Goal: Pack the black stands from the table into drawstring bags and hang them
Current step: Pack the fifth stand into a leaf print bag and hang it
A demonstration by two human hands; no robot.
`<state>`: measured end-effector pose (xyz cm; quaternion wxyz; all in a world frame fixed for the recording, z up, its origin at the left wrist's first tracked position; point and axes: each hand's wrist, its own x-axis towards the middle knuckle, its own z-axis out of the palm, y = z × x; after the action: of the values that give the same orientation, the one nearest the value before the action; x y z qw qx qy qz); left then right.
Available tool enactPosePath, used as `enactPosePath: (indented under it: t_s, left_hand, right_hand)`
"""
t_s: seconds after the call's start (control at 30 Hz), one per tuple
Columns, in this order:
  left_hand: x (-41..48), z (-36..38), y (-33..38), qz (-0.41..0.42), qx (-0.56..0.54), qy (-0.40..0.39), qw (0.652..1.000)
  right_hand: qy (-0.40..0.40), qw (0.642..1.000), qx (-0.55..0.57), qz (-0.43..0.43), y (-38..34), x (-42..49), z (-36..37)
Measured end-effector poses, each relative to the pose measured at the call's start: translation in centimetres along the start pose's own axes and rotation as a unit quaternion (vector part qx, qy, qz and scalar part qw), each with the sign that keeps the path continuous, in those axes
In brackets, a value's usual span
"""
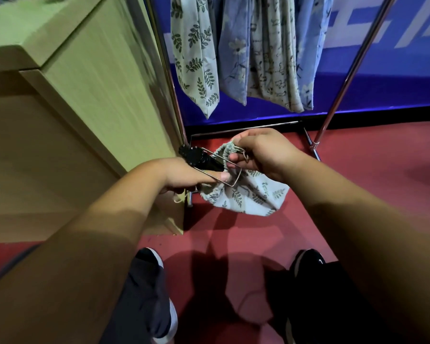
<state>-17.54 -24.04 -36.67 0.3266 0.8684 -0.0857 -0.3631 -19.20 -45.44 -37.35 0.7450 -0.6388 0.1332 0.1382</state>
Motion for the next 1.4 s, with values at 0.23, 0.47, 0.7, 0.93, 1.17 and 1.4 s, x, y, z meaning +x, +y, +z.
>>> enactPosePath:
  t_s: [0.23,0.47,0.7,0.93,1.17,1.4]
  left_hand:
    - [0.4,-0.9,0.2,-0.08,0.069,-0.003,0.994]
    - [0.5,-2.9,0.3,-0.04,0.079,0.086,0.992]
    - [1.1,-4.4,-0.9,-0.082,0.155,0.144,0.974]
    - [1.1,-4.5,-0.8,-0.089,0.183,0.181,0.962]
    - [1.4,-4.4,-1.2,-0.086,0.214,0.197,0.953]
    - [1.5,-4.7,-1.0,-0.07,0.21,0.18,0.958]
  right_hand:
    - [0.075,0.997,-0.028,-0.022,-0.2,0.3,-0.9]
    - [0.16,0.985,-0.057,0.016,0.3,0.5,-2.2]
    - [0.184,0.982,-0.014,0.027,-0.1,1.0,-2.5]
    - [0.123,0.977,0.17,0.036,-0.5,1.6,-2.9]
    - [0.123,0.967,0.222,0.036,-0.3,2.0,-3.6]
    - [0.167,0.959,0.23,0.023,-0.2,1.5,-3.5]
